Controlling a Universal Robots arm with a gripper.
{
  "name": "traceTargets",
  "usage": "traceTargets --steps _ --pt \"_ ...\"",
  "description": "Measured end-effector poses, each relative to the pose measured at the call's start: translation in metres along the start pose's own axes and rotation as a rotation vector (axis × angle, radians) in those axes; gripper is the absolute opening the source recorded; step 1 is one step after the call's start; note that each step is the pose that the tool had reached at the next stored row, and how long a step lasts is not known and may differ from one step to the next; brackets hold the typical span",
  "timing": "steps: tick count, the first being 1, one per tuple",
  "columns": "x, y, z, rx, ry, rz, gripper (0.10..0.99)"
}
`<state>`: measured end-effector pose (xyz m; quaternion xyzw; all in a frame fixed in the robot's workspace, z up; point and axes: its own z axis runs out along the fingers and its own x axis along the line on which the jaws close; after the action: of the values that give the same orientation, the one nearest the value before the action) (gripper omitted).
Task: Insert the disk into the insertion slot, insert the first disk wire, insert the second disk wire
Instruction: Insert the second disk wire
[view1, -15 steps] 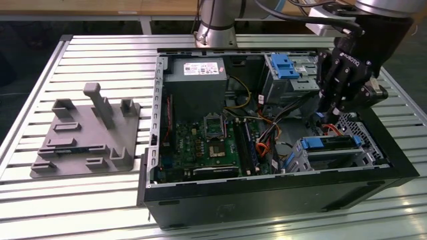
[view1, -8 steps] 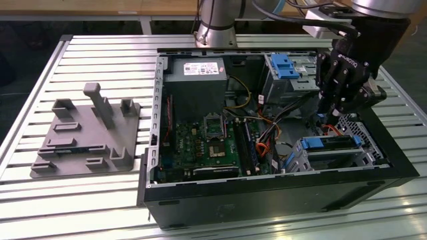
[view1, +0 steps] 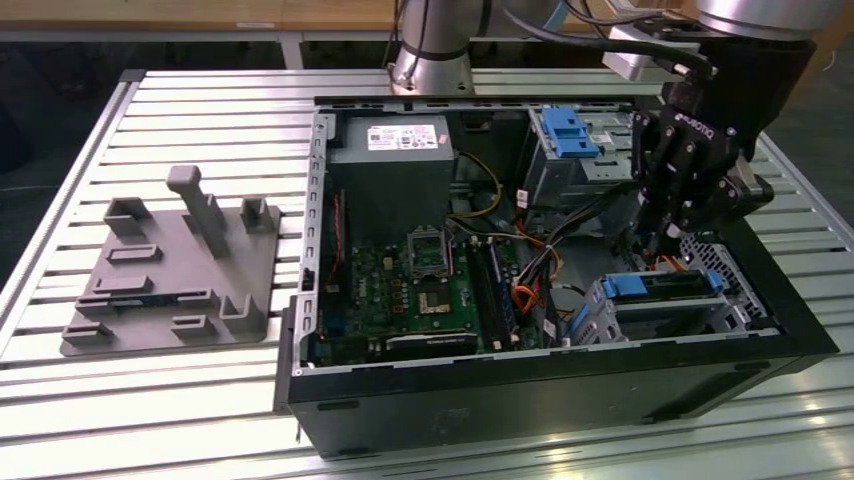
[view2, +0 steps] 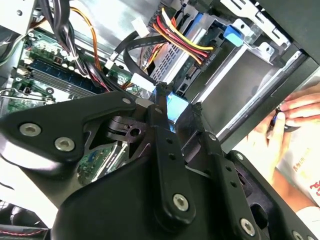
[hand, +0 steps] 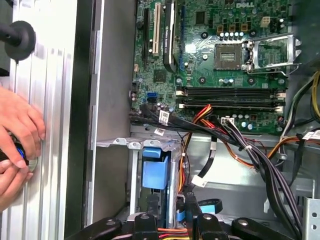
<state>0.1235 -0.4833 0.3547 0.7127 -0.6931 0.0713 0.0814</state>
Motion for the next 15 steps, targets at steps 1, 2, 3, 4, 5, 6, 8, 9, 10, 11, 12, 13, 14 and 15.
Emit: traceTargets --steps 1,2,3,4,5,6,8,9,10,11,12,13,14,15 --pt "-0.0005 0.0 0.0001 0.001 0.0031 0.0 0.353" --pt "-0.0011 0.0 0.0003 0.003 0.0051 0.001 0.353" --pt "-0.0018 -0.0001 0.0005 0.004 0.0069 0.001 0.353" --pt "-0.0025 -0.0001 0.0008 0.004 0.0083 0.001 0.353" --pt "-0.0034 -0.0001 0.0012 0.005 0.0095 0.001 0.353" --pt "-0.0043 -0.0001 0.0015 0.006 0.0101 0.002 0.353" --pt "-0.0061 -0.0002 0.0019 0.007 0.0111 0.002 0.353" --pt "-0.0069 -0.0003 0.0018 0.007 0.012 0.002 0.353" --pt "-0.0076 -0.0003 0.0017 0.007 0.0131 0.002 0.353" --pt "-0.0084 -0.0003 0.0015 0.007 0.0144 0.002 0.353" --pt "-0.0092 -0.0003 0.0014 0.007 0.0156 0.002 0.353" --pt "-0.0099 -0.0003 0.0013 0.007 0.0166 0.002 0.337" --pt "-0.0104 -0.0003 0.0013 0.007 0.0174 0.002 0.337" --pt "-0.0107 -0.0003 0.0013 0.007 0.018 0.002 0.263"
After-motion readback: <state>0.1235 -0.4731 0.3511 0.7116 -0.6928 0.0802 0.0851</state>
